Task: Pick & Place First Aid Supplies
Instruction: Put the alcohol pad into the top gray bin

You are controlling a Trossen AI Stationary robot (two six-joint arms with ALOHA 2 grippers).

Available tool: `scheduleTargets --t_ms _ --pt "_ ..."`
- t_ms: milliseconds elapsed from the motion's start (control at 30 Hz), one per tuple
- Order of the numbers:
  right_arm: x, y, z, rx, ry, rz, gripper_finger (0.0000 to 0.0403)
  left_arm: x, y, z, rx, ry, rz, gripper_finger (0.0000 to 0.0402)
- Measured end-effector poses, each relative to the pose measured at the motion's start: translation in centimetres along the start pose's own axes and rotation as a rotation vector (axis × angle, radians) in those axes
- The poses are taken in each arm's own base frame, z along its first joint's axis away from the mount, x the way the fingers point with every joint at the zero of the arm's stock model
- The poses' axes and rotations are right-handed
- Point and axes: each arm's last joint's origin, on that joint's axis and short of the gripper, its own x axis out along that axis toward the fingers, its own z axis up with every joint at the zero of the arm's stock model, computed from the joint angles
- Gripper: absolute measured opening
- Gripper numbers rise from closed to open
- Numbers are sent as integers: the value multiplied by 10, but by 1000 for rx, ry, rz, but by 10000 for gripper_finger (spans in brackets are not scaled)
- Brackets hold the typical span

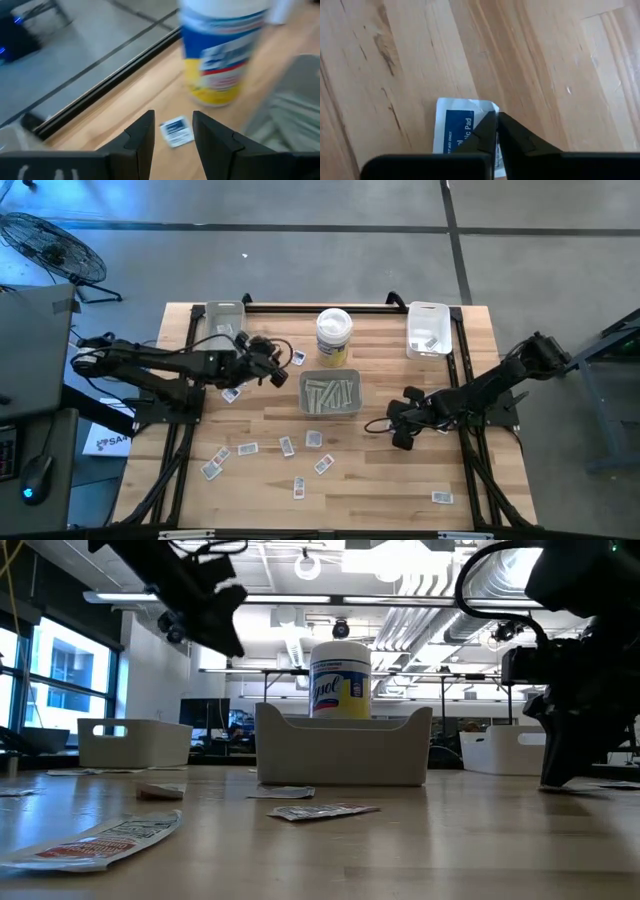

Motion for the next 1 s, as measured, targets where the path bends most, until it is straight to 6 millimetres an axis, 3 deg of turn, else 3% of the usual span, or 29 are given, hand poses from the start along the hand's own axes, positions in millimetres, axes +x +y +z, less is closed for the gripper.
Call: scheduleTargets --t_ms 200,433,667,833,1000 --pt "-5 1 4 -16 -29 -19 4 -22 -28 -2 21 -109 -173 131" --pt "-41 23 29 -188 -251 -60 2 -24 -51 -28 -17 -195 -461 131" --pt "-71 59 48 -366 -568 -100 1 -12 -69 -42 -102 -222 -651 132" --pt "-69 70 58 -347 -737 -290 1 3 -85 -51 -111 -260 -652 144" --pt "-59 78 73 -242 -863 -486 1 17 -101 -58 -37 -343 -620 190"
